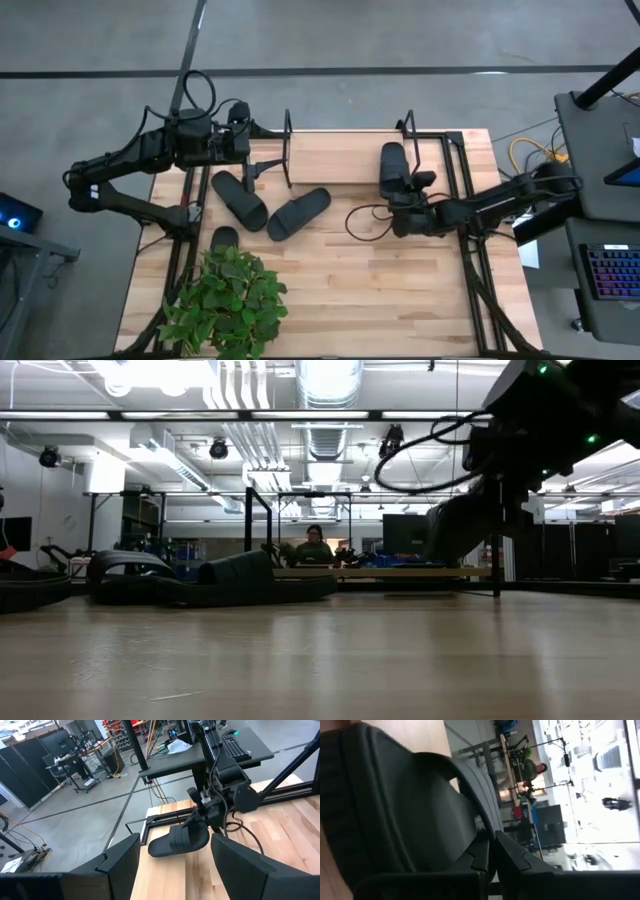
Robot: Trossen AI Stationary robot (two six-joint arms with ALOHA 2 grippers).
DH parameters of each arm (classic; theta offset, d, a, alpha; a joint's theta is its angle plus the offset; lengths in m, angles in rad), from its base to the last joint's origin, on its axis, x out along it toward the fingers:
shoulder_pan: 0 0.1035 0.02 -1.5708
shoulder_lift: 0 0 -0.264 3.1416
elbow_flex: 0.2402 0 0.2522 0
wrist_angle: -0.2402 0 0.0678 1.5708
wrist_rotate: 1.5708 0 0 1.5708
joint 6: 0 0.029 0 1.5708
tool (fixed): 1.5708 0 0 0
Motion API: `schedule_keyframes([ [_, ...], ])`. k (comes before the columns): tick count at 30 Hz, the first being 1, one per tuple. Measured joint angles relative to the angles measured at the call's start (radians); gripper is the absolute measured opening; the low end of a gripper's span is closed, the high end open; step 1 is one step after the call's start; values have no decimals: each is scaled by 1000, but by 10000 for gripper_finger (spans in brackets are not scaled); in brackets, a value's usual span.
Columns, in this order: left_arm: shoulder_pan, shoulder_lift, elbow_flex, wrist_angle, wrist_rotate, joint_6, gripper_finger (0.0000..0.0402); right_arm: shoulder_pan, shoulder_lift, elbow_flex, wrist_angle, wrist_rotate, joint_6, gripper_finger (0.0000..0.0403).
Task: Pick and place slides into the shelf
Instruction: Put the black slipper on the shelf
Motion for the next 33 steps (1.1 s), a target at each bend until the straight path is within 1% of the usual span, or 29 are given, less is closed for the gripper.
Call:
schedule_keyframes([
  [5,0,0,-1,0,0,0,228,-16,-50,-49,133,-32,-102,8],
  [8,0,0,-1,0,0,1,228,-44,-50,-65,215,-35,-180,8],
  [12,0,0,-3,0,0,1,228,-93,-37,-84,360,-89,-300,8],
  [14,0,0,-3,0,0,1,228,-117,-35,-92,402,-101,-359,8],
  [23,0,0,-19,1,0,2,228,-205,-36,-133,456,-197,-422,8],
  [28,0,0,-32,2,-2,2,228,-226,-36,-168,540,-209,-477,8],
  [33,0,0,-41,2,-6,2,228,-257,-36,-181,536,-279,-474,8],
])
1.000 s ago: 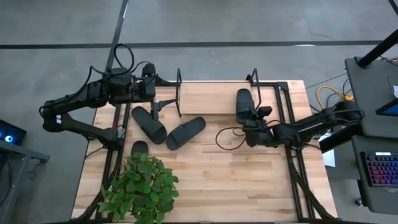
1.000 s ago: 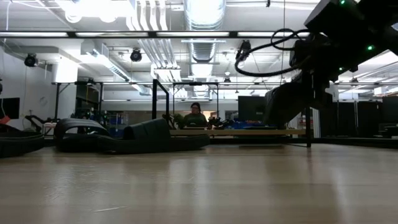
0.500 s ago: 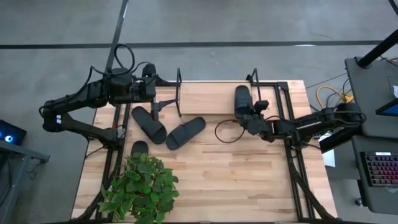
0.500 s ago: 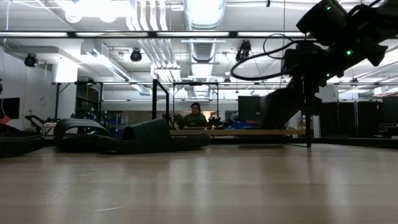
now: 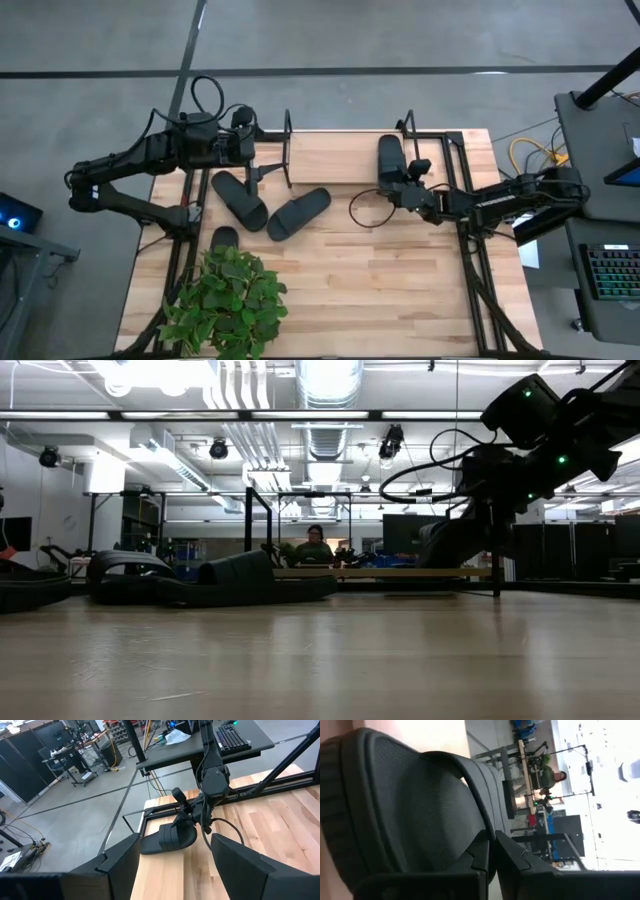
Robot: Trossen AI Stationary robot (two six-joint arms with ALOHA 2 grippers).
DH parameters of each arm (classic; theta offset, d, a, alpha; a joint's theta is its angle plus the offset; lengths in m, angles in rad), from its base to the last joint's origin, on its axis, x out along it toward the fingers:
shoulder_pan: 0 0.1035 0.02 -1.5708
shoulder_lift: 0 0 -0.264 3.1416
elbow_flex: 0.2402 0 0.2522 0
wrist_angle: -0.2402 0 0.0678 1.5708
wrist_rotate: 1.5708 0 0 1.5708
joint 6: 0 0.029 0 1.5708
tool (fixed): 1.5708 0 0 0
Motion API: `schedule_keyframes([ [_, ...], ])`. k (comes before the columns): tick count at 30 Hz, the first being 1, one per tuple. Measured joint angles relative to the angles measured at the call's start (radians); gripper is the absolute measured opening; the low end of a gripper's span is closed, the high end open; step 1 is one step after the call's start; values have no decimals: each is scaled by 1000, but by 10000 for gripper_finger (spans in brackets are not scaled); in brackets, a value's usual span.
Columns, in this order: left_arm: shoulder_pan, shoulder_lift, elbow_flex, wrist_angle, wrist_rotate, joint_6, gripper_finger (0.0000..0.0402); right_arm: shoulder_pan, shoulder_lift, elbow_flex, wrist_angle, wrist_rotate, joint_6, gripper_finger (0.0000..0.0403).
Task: Pick and place slides into the shelf
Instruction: Put the black slipper on the shelf
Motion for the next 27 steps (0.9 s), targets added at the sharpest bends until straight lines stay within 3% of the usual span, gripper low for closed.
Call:
schedule_keyframes([
  [8,0,0,-9,4,-2,0,228,-49,0,-2,0,-36,33,15],
  [27,0,0,-11,5,-2,-2,228,-49,0,3,-5,-38,82,53],
])
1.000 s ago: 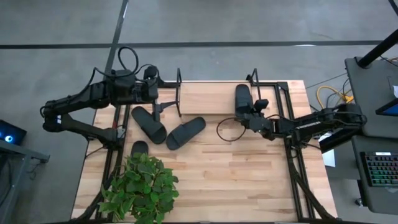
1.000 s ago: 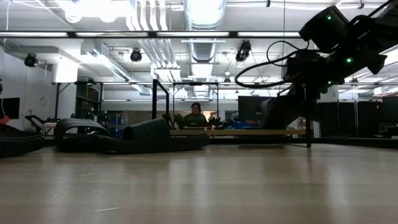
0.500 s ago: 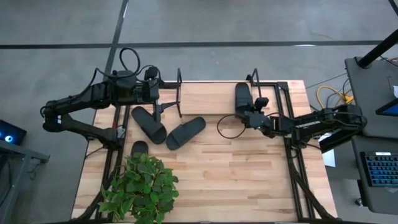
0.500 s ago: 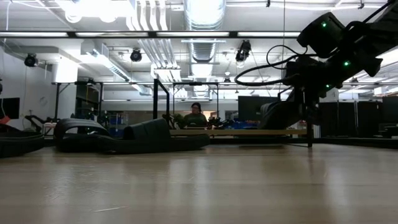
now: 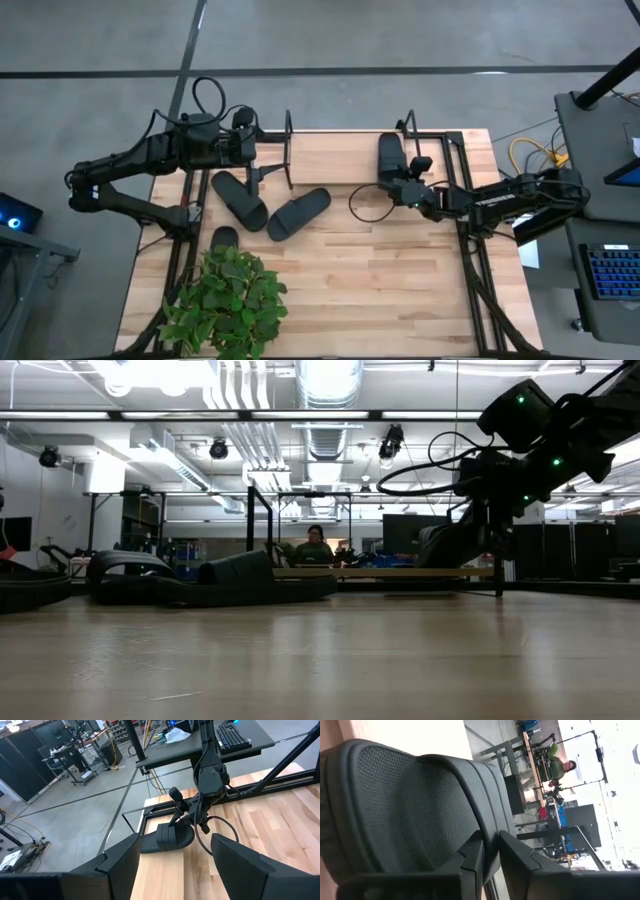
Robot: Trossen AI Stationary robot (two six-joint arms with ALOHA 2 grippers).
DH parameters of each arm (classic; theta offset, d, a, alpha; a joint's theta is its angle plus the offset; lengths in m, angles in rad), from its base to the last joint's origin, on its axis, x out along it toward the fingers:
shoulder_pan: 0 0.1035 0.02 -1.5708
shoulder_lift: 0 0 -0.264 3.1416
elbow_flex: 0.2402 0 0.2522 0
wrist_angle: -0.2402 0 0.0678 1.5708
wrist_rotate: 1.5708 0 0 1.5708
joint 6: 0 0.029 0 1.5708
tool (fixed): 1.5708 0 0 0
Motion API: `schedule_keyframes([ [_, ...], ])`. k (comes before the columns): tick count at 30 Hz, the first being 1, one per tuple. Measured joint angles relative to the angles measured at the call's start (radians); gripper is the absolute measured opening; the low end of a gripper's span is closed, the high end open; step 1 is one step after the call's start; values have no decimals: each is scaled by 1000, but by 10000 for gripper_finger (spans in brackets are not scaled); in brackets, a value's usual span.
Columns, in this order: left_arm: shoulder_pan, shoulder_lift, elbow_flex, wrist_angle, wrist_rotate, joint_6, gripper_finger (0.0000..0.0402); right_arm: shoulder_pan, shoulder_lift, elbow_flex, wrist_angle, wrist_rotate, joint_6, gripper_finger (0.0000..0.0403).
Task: Pick and place slides into the shelf
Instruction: Put the black slipper on the shelf
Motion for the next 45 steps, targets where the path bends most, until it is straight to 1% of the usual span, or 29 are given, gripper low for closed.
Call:
schedule_keyframes([
  [8,0,0,0,0,0,0,228,1,-4,0,-2,3,0,99],
  [13,0,0,0,0,0,0,228,13,-22,0,-2,5,1,121],
  [18,0,0,0,0,0,0,228,39,-52,0,-2,8,27,132],
  [23,0,0,0,-1,0,0,228,45,-75,0,-3,7,29,128],
  [29,0,0,0,-9,-4,0,228,45,-79,0,-17,4,100,136],
  [33,0,0,0,-8,-18,0,228,48,-79,0,-53,3,135,157],
  [41,0,0,0,-8,-18,0,228,60,-79,1,-59,3,220,199],
  [43,0,0,0,-8,-18,0,228,71,-79,2,-84,3,243,203],
  [45,0,0,0,-8,-18,0,228,79,-79,15,-150,2,279,203],
])
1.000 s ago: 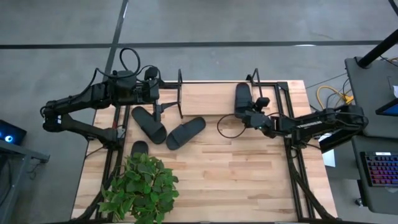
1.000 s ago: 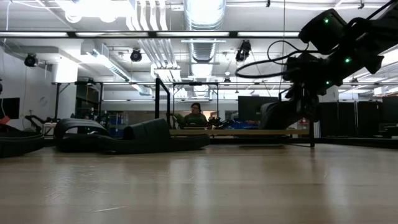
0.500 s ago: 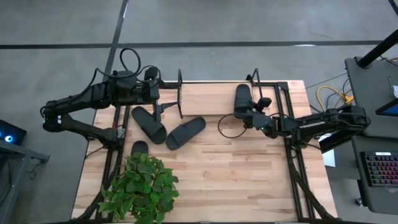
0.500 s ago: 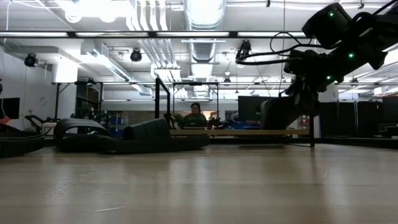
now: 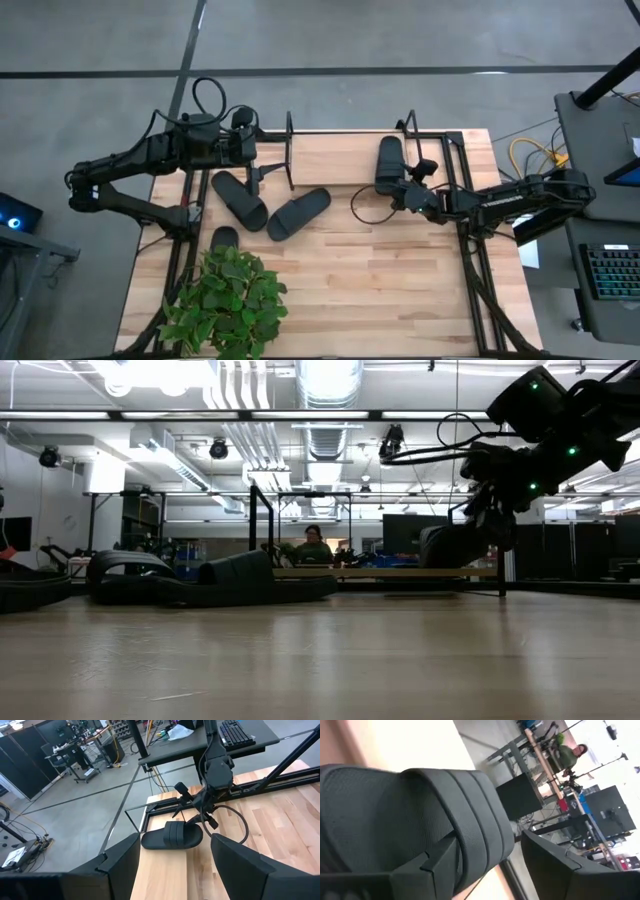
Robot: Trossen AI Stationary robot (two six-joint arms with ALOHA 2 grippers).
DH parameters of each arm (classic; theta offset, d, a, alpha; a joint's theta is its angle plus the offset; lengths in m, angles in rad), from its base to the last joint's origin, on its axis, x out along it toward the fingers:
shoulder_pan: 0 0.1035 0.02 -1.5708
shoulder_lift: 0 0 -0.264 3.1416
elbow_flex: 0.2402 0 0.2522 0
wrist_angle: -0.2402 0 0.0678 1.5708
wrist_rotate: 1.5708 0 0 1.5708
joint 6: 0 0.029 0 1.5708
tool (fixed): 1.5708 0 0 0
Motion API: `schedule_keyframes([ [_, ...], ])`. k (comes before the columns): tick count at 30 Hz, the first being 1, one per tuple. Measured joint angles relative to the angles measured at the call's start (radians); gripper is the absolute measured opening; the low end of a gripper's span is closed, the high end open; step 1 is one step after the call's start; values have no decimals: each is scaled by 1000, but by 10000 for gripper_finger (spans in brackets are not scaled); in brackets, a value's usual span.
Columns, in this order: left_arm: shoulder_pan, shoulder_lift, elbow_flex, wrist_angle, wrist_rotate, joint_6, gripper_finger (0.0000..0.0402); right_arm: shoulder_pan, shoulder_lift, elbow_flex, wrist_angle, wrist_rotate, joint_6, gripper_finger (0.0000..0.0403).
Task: Pick and place slides into the shelf
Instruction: Put the black slipper on the shelf
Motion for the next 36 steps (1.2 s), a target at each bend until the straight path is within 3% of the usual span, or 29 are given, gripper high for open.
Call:
schedule_keyframes([
  [10,0,0,0,0,0,0,228,5,0,168,-472,-111,298,203],
  [13,0,0,0,0,0,0,228,5,0,217,-547,-153,307,203],
  [20,0,-1,0,-3,0,0,228,16,0,302,-580,-366,282,203],
  [27,0,-29,0,-42,0,-4,228,56,55,288,-500,-348,164,203],
  [33,0,-58,-2,-45,0,-6,228,70,172,298,-456,-191,46,203],
  [36,0,-66,-3,-45,0,-10,228,70,204,298,-457,-172,32,203],
])
